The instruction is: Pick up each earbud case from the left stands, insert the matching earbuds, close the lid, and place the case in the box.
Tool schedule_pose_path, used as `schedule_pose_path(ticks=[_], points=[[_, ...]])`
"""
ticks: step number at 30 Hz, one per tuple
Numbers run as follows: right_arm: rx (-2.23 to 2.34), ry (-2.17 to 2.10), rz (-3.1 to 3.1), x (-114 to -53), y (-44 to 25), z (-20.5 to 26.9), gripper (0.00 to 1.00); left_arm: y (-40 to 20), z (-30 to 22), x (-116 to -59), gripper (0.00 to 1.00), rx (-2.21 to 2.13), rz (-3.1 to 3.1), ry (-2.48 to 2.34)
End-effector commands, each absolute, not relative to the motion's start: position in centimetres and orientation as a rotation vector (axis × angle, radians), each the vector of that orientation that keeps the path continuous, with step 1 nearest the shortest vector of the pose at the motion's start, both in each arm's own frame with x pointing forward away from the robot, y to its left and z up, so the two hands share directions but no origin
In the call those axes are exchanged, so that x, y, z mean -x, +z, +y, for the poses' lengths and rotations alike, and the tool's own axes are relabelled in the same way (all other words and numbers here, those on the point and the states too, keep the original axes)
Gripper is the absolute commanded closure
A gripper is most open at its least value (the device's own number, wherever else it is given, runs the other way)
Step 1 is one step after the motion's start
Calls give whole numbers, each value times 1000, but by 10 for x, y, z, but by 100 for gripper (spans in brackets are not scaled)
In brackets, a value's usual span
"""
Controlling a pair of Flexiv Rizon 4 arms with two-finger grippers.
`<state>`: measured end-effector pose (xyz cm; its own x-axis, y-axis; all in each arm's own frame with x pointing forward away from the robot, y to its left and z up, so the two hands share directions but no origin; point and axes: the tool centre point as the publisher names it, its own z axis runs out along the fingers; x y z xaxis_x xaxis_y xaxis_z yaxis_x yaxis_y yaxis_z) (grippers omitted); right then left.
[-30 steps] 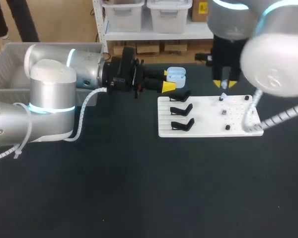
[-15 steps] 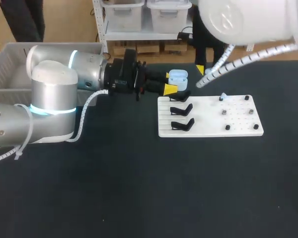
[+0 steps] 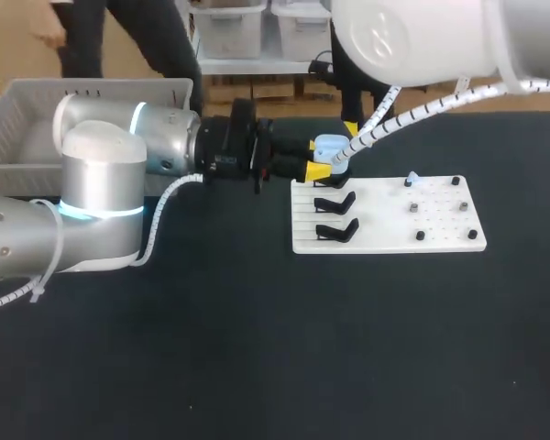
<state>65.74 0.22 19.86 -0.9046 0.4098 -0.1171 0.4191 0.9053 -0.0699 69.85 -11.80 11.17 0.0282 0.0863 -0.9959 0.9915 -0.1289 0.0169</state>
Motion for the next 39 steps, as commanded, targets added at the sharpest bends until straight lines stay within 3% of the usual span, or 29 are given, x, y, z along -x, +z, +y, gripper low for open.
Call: schedule_pose_path(ticks=[1,39], points=[[-648,-134,2961,-654,198,0,100,111,-118,-697,100,-1375,1194,-1237],[-1127,-144,2899,-691,173,32,100,111,-118,-697,100,-1375,1194,-1237]])
